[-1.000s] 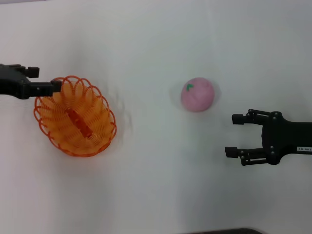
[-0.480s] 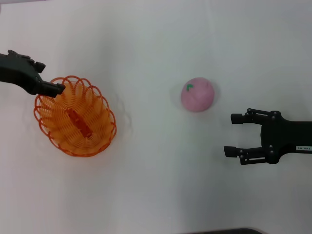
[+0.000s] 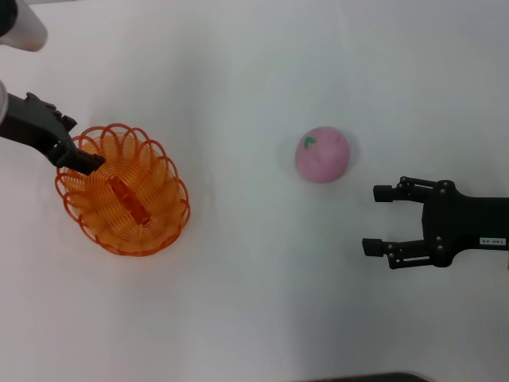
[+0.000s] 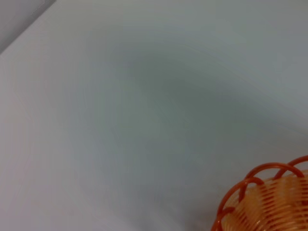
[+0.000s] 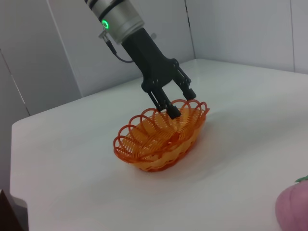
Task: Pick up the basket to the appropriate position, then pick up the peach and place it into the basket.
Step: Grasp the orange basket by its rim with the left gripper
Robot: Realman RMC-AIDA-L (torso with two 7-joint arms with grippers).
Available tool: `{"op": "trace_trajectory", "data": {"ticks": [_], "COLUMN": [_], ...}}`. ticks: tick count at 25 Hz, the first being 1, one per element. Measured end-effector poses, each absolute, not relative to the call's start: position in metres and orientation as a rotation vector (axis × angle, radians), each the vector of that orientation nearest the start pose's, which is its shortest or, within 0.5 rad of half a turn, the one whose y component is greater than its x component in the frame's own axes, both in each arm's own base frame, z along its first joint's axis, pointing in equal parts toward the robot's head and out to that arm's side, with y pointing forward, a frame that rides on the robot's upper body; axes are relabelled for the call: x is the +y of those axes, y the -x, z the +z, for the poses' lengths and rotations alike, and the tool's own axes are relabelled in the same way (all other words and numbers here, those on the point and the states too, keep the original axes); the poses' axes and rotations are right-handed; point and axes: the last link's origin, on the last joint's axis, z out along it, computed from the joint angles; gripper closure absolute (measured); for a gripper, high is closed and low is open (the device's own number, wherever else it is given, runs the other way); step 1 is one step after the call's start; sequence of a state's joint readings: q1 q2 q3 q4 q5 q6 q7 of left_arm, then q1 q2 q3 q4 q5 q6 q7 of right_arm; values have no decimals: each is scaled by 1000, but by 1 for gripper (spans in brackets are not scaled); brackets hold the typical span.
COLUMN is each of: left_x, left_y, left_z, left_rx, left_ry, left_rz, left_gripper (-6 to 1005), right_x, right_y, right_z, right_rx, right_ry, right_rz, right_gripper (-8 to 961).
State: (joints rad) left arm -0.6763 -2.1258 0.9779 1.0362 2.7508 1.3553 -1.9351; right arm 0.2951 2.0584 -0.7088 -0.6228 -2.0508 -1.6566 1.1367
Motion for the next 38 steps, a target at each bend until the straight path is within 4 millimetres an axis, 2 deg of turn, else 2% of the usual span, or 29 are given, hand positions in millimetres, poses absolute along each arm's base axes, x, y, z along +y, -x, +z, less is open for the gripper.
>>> {"op": "trace_trajectory", "data": {"ticks": [14,19,30,33,38], "left_x": [386,386,386,385,386], "left_y": [243,244,244,244,243], "left_z": [-4,-9,-7,-7,-4], "left_rx": [-512,-500,-512,-520,-558], "left_ry": [2653,2637,2623,2624,2615], "left_rz": [558,593,594,592,584], "left_gripper": [204,244,427,666,730], "right_x": [244,245,246,246,247], "right_y": [-328,-327,-327,-327,-326], "right_z": [-5,-5,-5,-5,-5], "right_rx": [600,598,596,594,593], "right_ry": [2780,2781,2780,2781,2780], "right_rz": [614,614,612,612,611], "right_gripper": [7,7,7,7,7]}}
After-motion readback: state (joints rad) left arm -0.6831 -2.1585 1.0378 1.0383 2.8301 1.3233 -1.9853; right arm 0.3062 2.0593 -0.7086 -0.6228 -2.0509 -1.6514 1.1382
